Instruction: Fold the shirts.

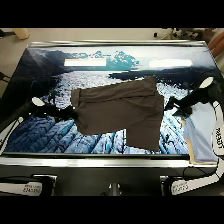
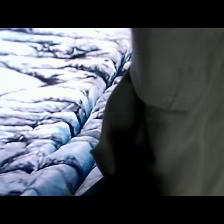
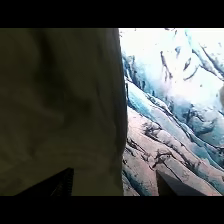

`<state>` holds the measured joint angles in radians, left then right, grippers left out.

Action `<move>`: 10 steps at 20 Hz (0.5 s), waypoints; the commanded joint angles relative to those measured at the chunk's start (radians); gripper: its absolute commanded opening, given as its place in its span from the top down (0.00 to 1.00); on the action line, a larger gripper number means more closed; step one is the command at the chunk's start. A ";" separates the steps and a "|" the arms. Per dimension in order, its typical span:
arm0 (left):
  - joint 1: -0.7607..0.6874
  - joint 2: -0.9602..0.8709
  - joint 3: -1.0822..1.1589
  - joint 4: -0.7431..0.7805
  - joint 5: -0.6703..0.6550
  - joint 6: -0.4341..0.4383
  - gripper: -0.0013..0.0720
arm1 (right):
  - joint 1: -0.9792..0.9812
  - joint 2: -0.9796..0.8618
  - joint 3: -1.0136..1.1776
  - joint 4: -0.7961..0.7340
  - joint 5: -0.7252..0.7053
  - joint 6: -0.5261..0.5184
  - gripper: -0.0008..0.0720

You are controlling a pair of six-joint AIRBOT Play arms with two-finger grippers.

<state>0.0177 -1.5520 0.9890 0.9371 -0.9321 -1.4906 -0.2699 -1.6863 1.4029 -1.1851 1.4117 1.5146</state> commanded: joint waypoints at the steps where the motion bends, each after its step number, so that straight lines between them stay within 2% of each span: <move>1: 0.000 0.054 0.006 0.014 -0.017 0.029 0.95 | 0.023 -0.017 -0.102 0.042 -0.104 -0.024 0.26; 2: -0.001 0.074 0.006 0.033 -0.021 0.029 0.95 | 0.031 -0.033 -0.112 0.071 -0.107 -0.024 0.27; 3: -0.001 0.092 0.006 0.042 -0.027 0.029 0.95 | 0.042 -0.054 -0.114 0.097 -0.102 -0.024 0.32; 4: 0.000 0.107 0.006 0.042 -0.030 0.029 0.95 | 0.053 -0.071 -0.114 0.112 -0.103 -0.028 0.32; 5: -0.001 0.122 0.006 0.042 -0.031 0.029 0.95 | 0.066 -0.083 -0.114 0.124 -0.112 -0.037 0.39; 6: -0.001 0.143 0.006 0.042 -0.031 0.029 0.95 | 0.075 -0.086 -0.114 0.142 -0.125 -0.039 0.64; 7: 0.000 0.171 0.007 0.042 -0.031 0.029 0.95 | 0.079 -0.085 -0.107 0.175 -0.132 -0.042 0.96; 10: 0.031 0.300 0.054 0.043 -0.037 0.054 0.95 | 0.079 -0.013 0.001 0.209 -0.084 -0.105 0.96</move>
<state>0.0299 -1.3483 1.0119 0.9779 -0.9657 -1.4597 -0.1978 -1.7393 1.3415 -1.0275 1.3113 1.4540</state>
